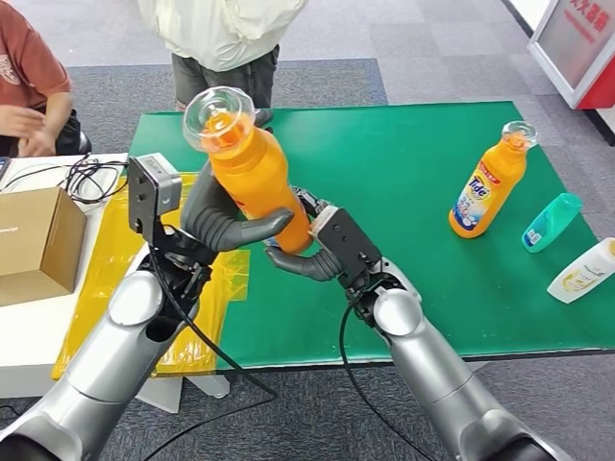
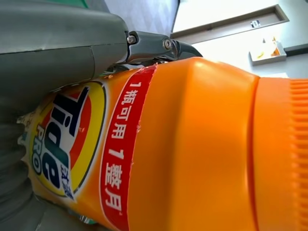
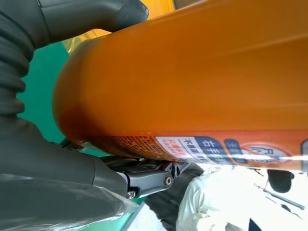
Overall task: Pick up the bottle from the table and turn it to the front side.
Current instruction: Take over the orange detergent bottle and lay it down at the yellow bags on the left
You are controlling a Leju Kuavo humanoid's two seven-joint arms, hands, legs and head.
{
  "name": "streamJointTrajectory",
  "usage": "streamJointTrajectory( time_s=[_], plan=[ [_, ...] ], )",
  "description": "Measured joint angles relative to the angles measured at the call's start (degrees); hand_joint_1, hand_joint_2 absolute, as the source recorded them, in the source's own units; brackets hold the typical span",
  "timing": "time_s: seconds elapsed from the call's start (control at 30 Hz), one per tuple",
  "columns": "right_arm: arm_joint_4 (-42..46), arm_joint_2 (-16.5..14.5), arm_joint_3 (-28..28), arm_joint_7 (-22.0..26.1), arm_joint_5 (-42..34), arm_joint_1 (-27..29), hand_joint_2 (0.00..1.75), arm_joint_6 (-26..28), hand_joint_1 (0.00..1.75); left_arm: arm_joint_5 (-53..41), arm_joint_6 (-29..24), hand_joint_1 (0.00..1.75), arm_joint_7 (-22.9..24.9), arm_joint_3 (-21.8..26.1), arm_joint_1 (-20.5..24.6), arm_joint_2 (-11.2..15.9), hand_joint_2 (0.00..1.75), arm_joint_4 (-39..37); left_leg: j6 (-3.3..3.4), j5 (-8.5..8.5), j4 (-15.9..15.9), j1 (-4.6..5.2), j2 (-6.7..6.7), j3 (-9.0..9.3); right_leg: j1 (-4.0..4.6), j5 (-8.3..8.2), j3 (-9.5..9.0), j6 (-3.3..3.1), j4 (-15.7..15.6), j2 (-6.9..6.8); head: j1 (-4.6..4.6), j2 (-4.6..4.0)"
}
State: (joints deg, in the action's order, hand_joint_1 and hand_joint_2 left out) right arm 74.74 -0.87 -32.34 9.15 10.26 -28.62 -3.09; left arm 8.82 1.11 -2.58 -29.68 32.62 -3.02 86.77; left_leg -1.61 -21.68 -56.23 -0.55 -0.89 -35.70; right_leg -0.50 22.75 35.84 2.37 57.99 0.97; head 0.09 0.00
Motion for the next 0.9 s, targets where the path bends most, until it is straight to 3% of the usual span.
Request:
streamJointTrajectory(
  time_s=[0.1,0.23,0.6,0.73,0.9],
  plan=[
    [0.2,0.0,-0.4,0.0,0.5,0.0,1.75,0.0,1.75,-1.3,-1.2,0.0,0.1,-0.1,0.1,0.0,1.75,-0.1,0.0,0.0,0.0,0.0,0.0,0.0,0.0,0.0,0.0,0.0,0.0,0.0,0.0,0.0],
    [0.2,0.0,-0.8,0.2,1.0,0.0,1.75,0.0,1.75,-2.9,-2.4,1.75,0.1,-0.3,0.4,-0.2,1.75,-0.2,0.0,0.0,0.0,0.0,0.0,0.0,0.0,0.0,0.0,0.0,0.0,0.0,-0.01,0.0],
    [0.2,0.0,-0.8,0.3,1.4,0.0,1.75,0.0,1.7,-3.1,-2.4,1.75,0.5,-0.7,0.6,-0.4,1.75,-0.3,0.0,0.0,0.0,0.0,0.0,0.0,0.0,0.0,0.0,0.0,0.0,0.0,0.0,0.0],
    [0.2,0.0,-1.0,0.4,1.6,0.0,1.75,0.0,0.0,-2.9,-2.4,1.75,0.6,-0.7,0.8,-0.5,1.75,-0.4,0.0,0.0,0.0,0.0,0.0,0.0,0.0,0.0,0.0,0.0,0.0,0.0,0.0,0.0],
    [0.2,0.0,-1.7,0.5,1.8,0.2,1.75,0.2,0.0,-2.7,-2.3,1.75,0.7,-0.7,1.1,-0.7,1.75,-0.6,0.0,0.0,0.0,0.0,0.0,0.0,0.0,0.0,0.0,0.0,0.0,0.0,0.0,-0.01]
  ],
)
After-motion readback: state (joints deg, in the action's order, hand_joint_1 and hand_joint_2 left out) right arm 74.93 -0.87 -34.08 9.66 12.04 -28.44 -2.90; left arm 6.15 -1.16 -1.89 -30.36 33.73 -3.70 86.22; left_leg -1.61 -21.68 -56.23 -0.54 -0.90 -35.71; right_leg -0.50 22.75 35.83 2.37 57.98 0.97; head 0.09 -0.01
